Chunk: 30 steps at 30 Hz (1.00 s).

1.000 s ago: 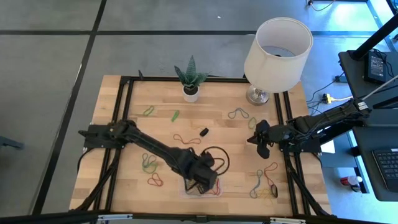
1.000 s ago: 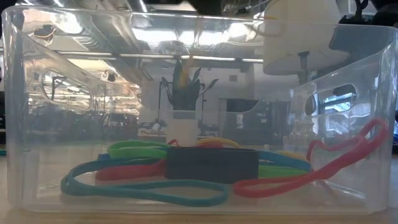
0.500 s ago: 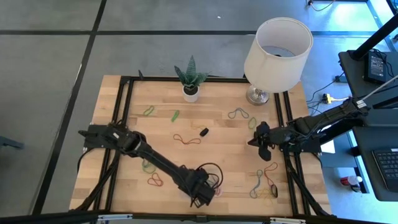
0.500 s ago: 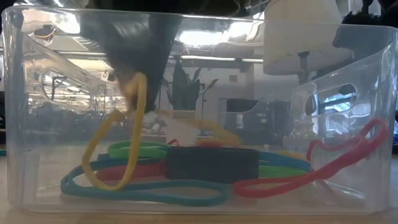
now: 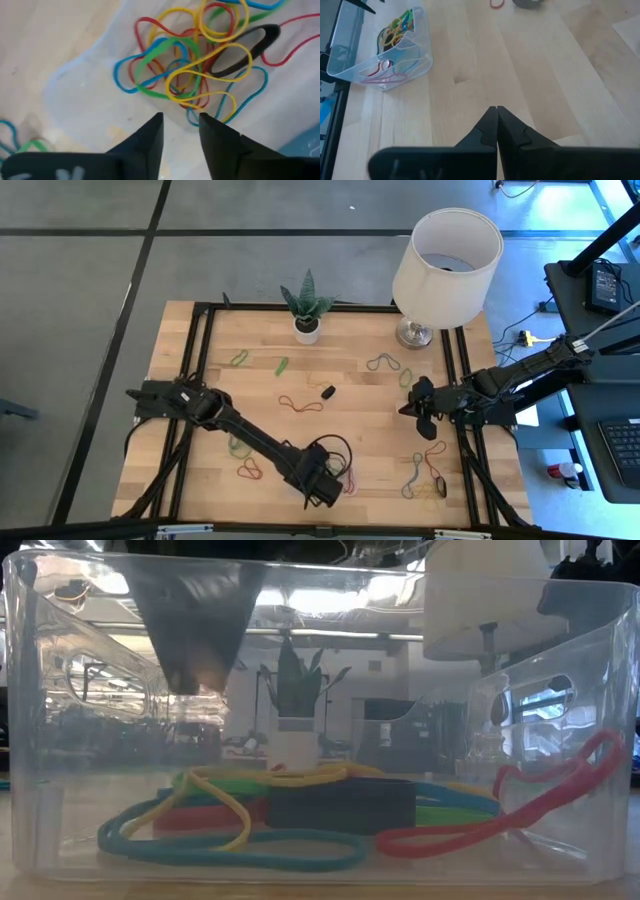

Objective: Pick and place rubber bands into bin
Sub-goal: Put the blue rubber band into the transparent bin

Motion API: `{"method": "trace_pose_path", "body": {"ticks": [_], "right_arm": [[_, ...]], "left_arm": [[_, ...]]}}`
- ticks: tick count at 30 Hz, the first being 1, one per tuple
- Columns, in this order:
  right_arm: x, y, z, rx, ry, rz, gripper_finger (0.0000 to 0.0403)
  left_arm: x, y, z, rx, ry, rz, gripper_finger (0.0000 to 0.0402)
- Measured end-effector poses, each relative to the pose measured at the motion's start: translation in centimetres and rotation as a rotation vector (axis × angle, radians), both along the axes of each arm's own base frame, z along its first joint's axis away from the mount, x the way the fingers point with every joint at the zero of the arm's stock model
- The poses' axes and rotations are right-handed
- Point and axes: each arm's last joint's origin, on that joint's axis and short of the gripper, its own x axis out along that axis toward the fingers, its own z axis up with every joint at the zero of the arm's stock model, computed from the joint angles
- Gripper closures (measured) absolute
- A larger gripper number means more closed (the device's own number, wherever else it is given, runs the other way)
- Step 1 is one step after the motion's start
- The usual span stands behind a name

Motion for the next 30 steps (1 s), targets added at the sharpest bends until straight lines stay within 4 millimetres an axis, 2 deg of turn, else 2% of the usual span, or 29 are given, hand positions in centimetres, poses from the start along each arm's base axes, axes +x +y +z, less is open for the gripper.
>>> {"method": "trace_pose_path", "body": {"ticks": [4,8,11,14,18,24,30], "right_arm": [[0.0,0.0,0.0,-0.001,0.002,0.0,0.04],[0.0,0.0,0.0,-0.003,0.004,0.0,0.04],[0.0,0.0,-0.1,-0.003,0.006,-0.001,0.04],[0.0,0.0,-0.1,-0.003,0.006,-0.002,0.04],[0.0,0.0,-0.1,-0.001,0.009,-0.004,0.04],[0.1,0.0,-0.2,0.019,0.016,-0.023,0.04],[0.2,0.1,-0.1,0.026,0.002,-0.026,0.04]], "left_arm": [[-0.4,0.6,1.2,0.007,0.004,0.009,0.0264],[-1.1,1.3,2.8,0.084,-0.031,0.044,0.0269],[-2.3,2.0,4.2,0.207,-0.038,0.108,0.0288],[-3.4,2.0,4.9,0.269,-0.064,0.145,0.0325],[-4.8,1.7,4.5,0.3,-0.041,0.141,0.039],[-7.2,0.6,2.6,0.291,0.055,0.122,0.04],[-10.0,0.1,1.8,0.265,0.015,0.13,0.04]]}}
